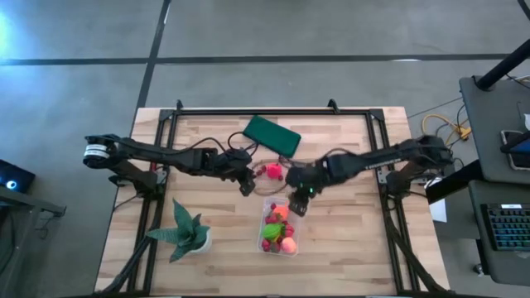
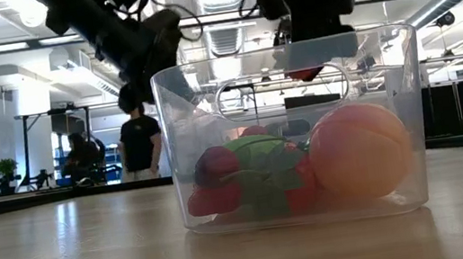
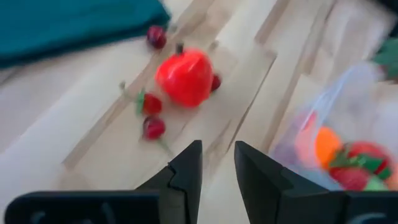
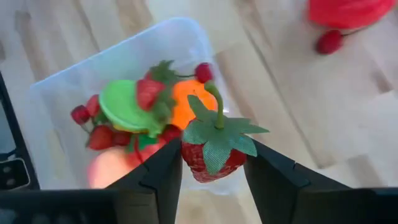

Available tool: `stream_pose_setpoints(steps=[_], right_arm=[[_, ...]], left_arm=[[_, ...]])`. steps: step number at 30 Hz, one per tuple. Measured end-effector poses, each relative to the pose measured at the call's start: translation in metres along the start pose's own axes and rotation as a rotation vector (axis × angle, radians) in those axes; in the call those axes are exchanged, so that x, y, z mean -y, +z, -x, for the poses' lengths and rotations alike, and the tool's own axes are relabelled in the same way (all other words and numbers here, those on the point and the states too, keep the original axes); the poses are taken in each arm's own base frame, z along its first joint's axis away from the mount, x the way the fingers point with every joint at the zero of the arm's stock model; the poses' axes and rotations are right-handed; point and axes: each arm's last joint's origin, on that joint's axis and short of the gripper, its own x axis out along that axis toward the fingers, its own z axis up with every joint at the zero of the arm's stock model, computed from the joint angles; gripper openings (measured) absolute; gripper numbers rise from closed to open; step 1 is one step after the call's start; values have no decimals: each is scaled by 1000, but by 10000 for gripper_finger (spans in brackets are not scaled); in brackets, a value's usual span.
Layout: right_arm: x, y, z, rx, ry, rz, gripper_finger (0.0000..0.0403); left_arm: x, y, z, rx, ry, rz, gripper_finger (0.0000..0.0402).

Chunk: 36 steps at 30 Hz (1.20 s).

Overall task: Pick and placing Produce into tupperware
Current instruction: Put the red strawberry into the transparent bin, then put the red cherry into the transparent bin

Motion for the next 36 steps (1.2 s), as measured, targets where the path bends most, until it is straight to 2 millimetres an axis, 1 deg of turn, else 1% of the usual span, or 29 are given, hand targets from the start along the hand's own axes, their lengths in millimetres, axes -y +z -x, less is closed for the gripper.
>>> stream_pose_setpoints(steps=[3,6,9,13,16,18,19,22,25,29,33,36], right_arm=[[-18,-7,-7,61,-4,-1,176],[-28,-10,-20,72,11,-17,194],[-29,-13,-31,48,-5,-43,209],[-27,-13,-30,57,-33,-77,225],[-26,-14,-18,122,-89,-79,231],[-24,-15,-4,168,-134,-80,233],[-22,-16,3,191,-163,-84,233],[-14,-19,25,261,-259,-107,233],[-7,-23,48,333,-318,-133,233],[1,-28,70,408,-362,-158,233],[6,-33,84,443,-382,-166,233],[11,-37,85,440,-398,-165,233]], left_arm=[[-4,-8,-6,-20,12,-7,80],[-7,-15,-10,-66,16,-10,80],[-4,-13,-14,-49,-11,-6,80],[-3,-11,-18,-26,-27,-26,80],[-3,-11,-21,-15,-28,-120,80],[-3,-10,-25,-12,-22,-162,80],[-6,-14,-29,-39,-5,-176,80],[-14,-18,-44,-75,28,-180,80],[-22,-24,-60,-129,63,-174,80],[-23,-23,-72,-149,77,-171,80],[-20,-15,-69,-121,63,-157,80],[-15,-3,-53,-66,39,-130,82]])
